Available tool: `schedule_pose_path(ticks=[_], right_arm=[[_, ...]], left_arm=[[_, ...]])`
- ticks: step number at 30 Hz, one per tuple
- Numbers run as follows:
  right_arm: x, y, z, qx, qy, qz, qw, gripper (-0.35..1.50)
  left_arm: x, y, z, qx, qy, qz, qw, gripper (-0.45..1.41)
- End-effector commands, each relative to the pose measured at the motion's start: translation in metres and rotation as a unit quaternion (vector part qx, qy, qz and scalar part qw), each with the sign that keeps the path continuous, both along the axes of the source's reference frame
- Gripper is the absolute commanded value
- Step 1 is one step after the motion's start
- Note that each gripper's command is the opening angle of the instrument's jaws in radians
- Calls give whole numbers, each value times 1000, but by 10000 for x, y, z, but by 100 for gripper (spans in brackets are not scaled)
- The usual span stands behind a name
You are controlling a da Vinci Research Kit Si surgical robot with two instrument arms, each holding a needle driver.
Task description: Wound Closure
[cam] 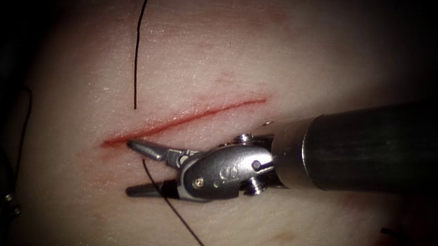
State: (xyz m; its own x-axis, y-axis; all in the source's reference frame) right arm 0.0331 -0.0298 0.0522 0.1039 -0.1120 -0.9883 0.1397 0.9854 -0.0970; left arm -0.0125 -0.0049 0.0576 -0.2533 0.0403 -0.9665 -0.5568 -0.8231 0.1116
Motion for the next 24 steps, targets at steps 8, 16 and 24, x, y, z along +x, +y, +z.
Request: schedule_pose_path(ticks=[8,16,24], right_arm=[[-16,-11,-2,-8,0,-6,1000,-35],[-30,-38,-19,-16,5,-32,999,-35],[-53,-86,-34,-30,4,-72,997,-35]], left_arm=[[-8,-8,7,2,-1,0,1000,-45],[-8,-9,7,1,-1,0,1000,-45],[-10,-9,8,-2,1,0,1000,-45]])
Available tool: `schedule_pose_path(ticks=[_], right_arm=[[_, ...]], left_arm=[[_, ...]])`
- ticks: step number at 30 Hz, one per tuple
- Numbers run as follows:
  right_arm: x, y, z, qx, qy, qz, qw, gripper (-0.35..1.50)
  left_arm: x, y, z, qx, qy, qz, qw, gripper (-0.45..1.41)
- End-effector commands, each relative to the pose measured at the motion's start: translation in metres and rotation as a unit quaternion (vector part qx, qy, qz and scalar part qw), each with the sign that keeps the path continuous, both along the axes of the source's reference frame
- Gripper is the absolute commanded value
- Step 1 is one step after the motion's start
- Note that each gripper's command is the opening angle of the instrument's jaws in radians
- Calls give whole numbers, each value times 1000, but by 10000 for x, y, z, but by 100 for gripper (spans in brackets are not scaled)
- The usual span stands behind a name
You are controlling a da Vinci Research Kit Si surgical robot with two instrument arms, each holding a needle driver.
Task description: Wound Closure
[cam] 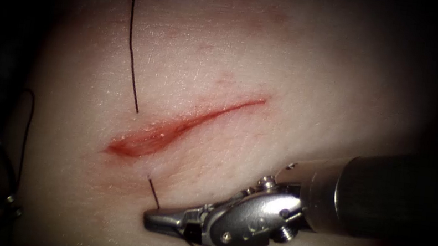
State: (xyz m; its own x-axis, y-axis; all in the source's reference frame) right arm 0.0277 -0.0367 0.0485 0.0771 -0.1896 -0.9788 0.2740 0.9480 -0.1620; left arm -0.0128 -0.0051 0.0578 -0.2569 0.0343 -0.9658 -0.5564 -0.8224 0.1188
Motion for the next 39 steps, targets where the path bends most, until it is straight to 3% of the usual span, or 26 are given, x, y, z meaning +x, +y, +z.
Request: schedule_pose_path(ticks=[1,13,26,27,28,29,30,31,33,39], right_arm=[[-1,-22,3,4,0,-5,1000,-35],[-23,-65,-2,15,-32,-63,997,-35],[-30,-77,-4,50,-59,-101,992,-35],[-31,-74,-4,60,-62,-101,991,-18],[-32,-70,-5,68,-69,-95,991,34],[-38,-53,-6,62,-96,-55,992,115],[-41,-44,-7,61,-108,-36,992,127],[-41,-44,-7,61,-108,-36,992,127],[-50,-20,-10,64,-134,7,989,137],[-78,50,-25,6,-172,112,979,145]], left_arm=[[-8,-8,6,1,-1,0,1000,-45],[-9,-9,7,1,-1,0,1000,-45],[-14,-4,6,4,2,-2,1000,-45],[-13,-2,5,5,1,-2,1000,-45],[-13,0,4,6,0,-2,1000,-45],[-14,4,1,9,-1,-1,1000,-45],[-14,6,0,10,-1,-1,1000,-45],[-14,6,0,10,-1,-1,1000,-45],[-16,10,-2,14,-3,-3,1000,-45],[-21,11,-3,14,-5,-1,1000,-45]])
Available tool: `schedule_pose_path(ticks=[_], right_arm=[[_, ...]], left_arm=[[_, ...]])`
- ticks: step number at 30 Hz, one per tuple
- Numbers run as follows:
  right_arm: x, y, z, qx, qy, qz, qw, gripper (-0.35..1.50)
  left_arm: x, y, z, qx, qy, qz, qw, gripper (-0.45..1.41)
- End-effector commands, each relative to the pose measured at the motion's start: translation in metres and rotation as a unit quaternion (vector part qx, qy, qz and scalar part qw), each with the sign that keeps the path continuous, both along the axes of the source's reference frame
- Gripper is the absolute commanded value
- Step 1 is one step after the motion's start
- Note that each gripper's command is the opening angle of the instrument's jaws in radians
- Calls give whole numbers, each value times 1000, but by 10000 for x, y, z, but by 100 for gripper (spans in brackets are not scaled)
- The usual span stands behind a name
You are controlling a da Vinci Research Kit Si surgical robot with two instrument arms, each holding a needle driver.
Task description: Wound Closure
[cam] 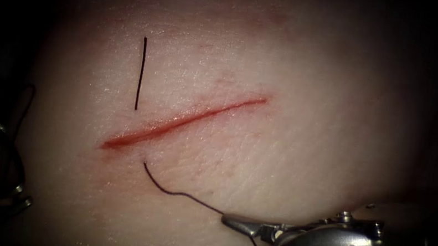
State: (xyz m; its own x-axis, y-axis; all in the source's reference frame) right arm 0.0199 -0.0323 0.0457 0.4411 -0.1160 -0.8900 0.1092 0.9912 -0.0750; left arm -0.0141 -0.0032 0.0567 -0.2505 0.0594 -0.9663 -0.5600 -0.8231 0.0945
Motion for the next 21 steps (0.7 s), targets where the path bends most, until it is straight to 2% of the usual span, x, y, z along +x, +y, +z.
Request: schedule_pose_path(ticks=[1,2,3,4,7,8,9,10,13,14,15,16,17,18,19,20,21], right_arm=[[-6,20,-3,-10,0,24,1000,145],[-13,39,-10,-16,-1,48,999,142],[-13,39,-10,-16,-1,48,999,142],[-17,56,-18,-29,3,78,996,142],[-16,71,-26,-41,-3,90,995,147],[-12,86,-35,-67,-25,70,995,147],[-10,95,-39,-58,-23,64,996,138],[-8,100,-39,-35,-6,81,996,132],[-2,111,-33,64,24,161,985,125],[-2,111,-33,64,24,161,985,125],[3,113,-29,134,25,191,972,108],[8,115,-25,176,22,203,963,98],[13,118,-21,209,20,207,956,93],[29,125,-9,254,17,203,946,103],[47,128,3,291,20,191,937,98],[63,128,13,310,11,170,935,58],[73,126,18,314,-3,154,937,41]], left_arm=[[-8,-8,8,1,-2,1,1000,-45],[-7,-8,8,1,-2,1,1000,-45],[-7,-8,8,1,-2,1,1000,-45],[-7,-8,8,1,-2,1,1000,-45],[-7,-8,8,1,-2,1,1000,-45],[-7,-8,8,1,-2,1,1000,-45],[-7,-8,8,1,-2,1,1000,-45],[-7,-9,8,1,-2,1,1000,-45],[-8,-9,9,1,-2,1,1000,-45],[-8,-9,9,1,-2,1,1000,-45],[-9,-9,9,1,-2,1,1000,-45],[-9,-9,9,1,-1,0,1000,-45],[-9,-9,9,1,-1,0,1000,-45],[-10,-9,10,0,-1,0,1000,-45],[-10,-9,10,0,-1,0,1000,-45],[-10,-10,10,0,-1,0,1000,-45],[-10,-11,10,-1,-1,0,1000,-45]])
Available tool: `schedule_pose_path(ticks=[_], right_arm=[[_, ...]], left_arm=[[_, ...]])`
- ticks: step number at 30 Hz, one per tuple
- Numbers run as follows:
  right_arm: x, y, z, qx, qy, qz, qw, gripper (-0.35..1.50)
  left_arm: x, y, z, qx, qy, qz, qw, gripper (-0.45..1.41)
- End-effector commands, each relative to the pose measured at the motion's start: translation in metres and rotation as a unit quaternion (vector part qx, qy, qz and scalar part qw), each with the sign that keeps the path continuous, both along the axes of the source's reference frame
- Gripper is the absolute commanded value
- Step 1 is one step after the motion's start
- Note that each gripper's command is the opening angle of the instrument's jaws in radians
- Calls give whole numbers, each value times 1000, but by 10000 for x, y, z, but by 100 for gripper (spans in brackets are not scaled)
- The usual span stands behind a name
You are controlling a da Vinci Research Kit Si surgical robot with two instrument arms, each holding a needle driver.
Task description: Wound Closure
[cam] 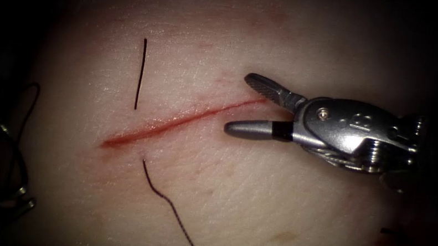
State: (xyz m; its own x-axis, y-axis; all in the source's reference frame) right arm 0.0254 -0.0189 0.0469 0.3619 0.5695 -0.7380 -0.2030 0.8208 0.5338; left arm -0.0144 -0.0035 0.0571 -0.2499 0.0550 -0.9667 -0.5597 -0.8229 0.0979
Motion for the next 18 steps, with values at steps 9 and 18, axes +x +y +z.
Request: schedule_pose_path(ticks=[9,18], right_arm=[[67,-3,38,25,-16,37,999,113],[95,1,53,41,-1,47,998,118]], left_arm=[[-2,-10,7,1,-2,2,1000,-45],[-2,-12,8,-1,-2,2,1000,-45]])
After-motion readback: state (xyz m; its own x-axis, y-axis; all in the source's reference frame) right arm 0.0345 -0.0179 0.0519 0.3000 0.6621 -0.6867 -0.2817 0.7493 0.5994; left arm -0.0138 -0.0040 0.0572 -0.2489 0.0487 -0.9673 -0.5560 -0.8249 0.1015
